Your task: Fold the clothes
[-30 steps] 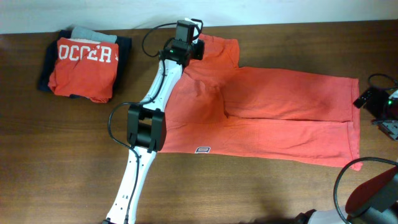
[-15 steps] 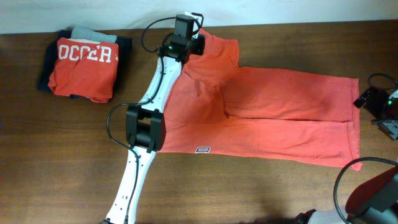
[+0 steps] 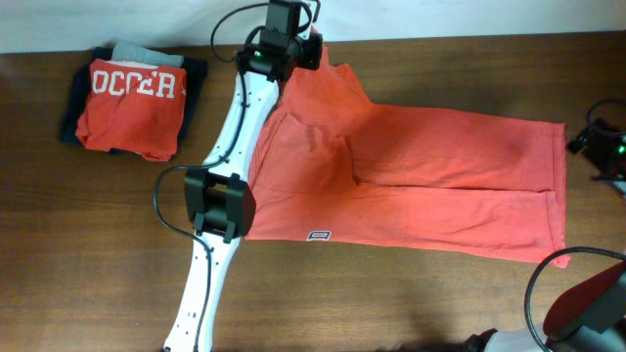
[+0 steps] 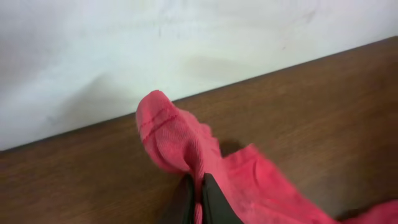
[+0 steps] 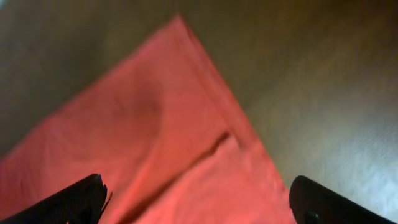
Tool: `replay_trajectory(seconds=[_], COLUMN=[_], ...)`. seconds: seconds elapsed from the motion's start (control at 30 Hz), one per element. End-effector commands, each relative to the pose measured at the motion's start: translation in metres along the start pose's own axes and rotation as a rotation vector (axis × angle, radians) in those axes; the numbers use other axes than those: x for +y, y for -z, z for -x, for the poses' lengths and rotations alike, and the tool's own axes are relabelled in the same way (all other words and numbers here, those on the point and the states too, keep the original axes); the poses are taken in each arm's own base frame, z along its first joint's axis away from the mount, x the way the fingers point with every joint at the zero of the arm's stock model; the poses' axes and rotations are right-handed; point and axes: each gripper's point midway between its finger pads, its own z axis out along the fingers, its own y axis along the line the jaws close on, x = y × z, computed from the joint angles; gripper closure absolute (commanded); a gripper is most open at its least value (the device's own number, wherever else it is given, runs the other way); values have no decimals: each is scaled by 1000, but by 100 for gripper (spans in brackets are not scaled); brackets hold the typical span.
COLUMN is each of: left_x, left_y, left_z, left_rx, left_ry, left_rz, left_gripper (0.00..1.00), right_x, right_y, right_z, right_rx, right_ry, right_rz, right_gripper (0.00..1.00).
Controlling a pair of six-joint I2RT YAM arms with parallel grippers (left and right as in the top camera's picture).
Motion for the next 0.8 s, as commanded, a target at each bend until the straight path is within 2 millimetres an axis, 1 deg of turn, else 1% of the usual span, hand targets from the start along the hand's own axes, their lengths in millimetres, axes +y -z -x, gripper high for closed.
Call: replay_trajectory(seconds=[0.0, 0.03, 0.07, 0.17, 0.23, 0.27, 0.33, 0.4, 0.43, 0.5, 0.6, 0.67, 0.77], left_x=[-2, -2, -2, -2, -8, -12, -16, -17, -17, -17, -17, -17, -17], left_y=[24, 24, 24, 24, 25, 25, 26, 26, 26, 26, 26, 25, 24], left_z=[20, 14, 8, -2, -5, -7, -10, -13, -14, -14, -14, -15, -18], left_rx=[-22, 1, 23, 64, 80, 88, 99, 112, 114, 116, 116, 119, 127], left_ry=[0, 3, 6, 11, 15, 17, 20, 22, 22, 23, 23, 22, 23], left_rz=[-11, -9, -8, -12, -47, -69, -94, -96, -95, -95, -95, -96, -96], left_gripper=[93, 93, 93, 93, 93, 93, 93, 93, 93, 93, 93, 93, 93], right_x=[1, 4, 11, 21, 29, 33, 36, 34, 34, 33, 31, 29, 25], right_y=[3, 3, 3, 4, 5, 4, 1, -7, -12, -29, -63, -86, -114], right_z=[13, 12, 8, 6, 9, 10, 10, 9, 9, 6, 2, 4, 11], right_rx=[-45, -40, -24, -13, -30, -37, -41, -33, -28, -6, 30, 32, 5], right_ry=[12, 11, 12, 23, 108, 149, 228, 254, 268, 302, 347, 364, 403], right_rz=[1, 16, 56, 118, 158, 163, 160, 136, 133, 134, 135, 135, 119], right_gripper=[1, 1, 1, 1, 1, 5, 10, 14, 15, 14, 14, 14, 14])
